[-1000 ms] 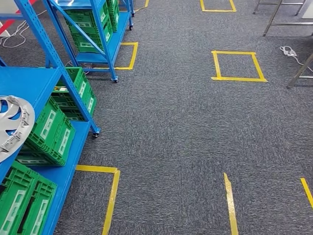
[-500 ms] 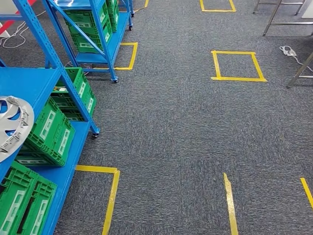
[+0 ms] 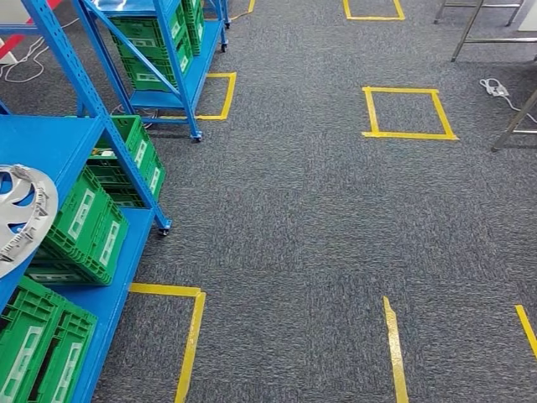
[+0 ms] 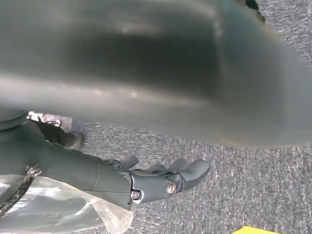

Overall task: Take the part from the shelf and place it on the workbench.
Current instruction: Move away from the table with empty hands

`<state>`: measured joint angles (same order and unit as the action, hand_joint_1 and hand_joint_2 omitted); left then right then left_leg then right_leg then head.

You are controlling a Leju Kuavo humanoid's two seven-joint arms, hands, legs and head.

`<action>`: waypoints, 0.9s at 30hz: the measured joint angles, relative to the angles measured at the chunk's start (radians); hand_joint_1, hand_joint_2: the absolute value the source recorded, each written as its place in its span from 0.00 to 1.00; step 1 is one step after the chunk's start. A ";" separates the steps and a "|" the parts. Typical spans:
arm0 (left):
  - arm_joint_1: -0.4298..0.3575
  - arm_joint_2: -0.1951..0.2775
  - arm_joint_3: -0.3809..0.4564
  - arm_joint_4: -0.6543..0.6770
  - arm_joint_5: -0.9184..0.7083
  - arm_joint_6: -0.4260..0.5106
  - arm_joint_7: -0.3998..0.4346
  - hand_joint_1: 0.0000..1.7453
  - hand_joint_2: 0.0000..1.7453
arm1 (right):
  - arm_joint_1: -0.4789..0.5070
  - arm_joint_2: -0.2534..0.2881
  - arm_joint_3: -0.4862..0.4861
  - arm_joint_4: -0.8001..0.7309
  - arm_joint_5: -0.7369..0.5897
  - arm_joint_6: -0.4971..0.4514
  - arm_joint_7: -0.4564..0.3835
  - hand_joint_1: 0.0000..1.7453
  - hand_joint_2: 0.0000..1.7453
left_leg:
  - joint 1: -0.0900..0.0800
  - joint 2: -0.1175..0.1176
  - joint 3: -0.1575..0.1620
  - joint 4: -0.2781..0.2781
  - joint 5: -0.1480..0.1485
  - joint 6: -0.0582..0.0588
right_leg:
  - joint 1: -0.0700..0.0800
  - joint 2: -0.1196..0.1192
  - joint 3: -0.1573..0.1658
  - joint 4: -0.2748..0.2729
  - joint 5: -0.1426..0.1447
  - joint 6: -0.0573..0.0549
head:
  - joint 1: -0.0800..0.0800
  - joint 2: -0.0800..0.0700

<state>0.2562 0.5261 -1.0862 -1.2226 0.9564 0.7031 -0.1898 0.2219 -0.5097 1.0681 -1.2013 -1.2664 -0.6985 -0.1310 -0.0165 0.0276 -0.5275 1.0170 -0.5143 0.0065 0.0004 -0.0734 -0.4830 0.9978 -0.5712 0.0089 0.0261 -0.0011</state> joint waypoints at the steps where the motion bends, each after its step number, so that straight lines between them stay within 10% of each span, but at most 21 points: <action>1: -0.001 0.001 -0.003 0.000 0.003 0.000 -0.002 0.00 0.00 | -0.002 -0.001 0.005 0.001 -0.004 0.000 -0.002 0.00 0.00 | 0.000 0.000 0.000 0.000 0.000 0.000 | 0.000 0.000 0.000 0.000 0.000 0.000 | 0.000 0.000; 21: -0.007 0.002 -0.018 0.009 -0.002 0.000 -0.009 0.00 0.00 | -0.033 -0.014 0.080 0.013 -0.077 0.000 -0.049 0.00 0.00 | 0.000 0.000 0.000 0.000 0.000 0.000 | 0.000 0.000 0.000 0.000 0.000 0.000 | 0.000 0.000; 27: -0.006 0.001 -0.018 0.015 -0.003 0.000 -0.007 0.00 0.00 | -0.050 -0.016 0.094 0.015 -0.088 0.000 -0.055 0.00 0.00 | 0.001 -0.002 0.011 -0.026 0.008 0.029 | -0.004 0.003 0.008 -0.008 0.000 0.015 | 0.000 0.000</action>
<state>0.2500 0.5274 -1.1047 -1.2077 0.9529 0.7031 -0.1968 0.1720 -0.5261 1.1619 -1.1859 -1.3545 -0.6985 -0.1859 -0.0156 0.0253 -0.5162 0.9910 -0.5059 0.0355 -0.0032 -0.0702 -0.4752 0.9893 -0.5708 0.0243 0.0265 -0.0011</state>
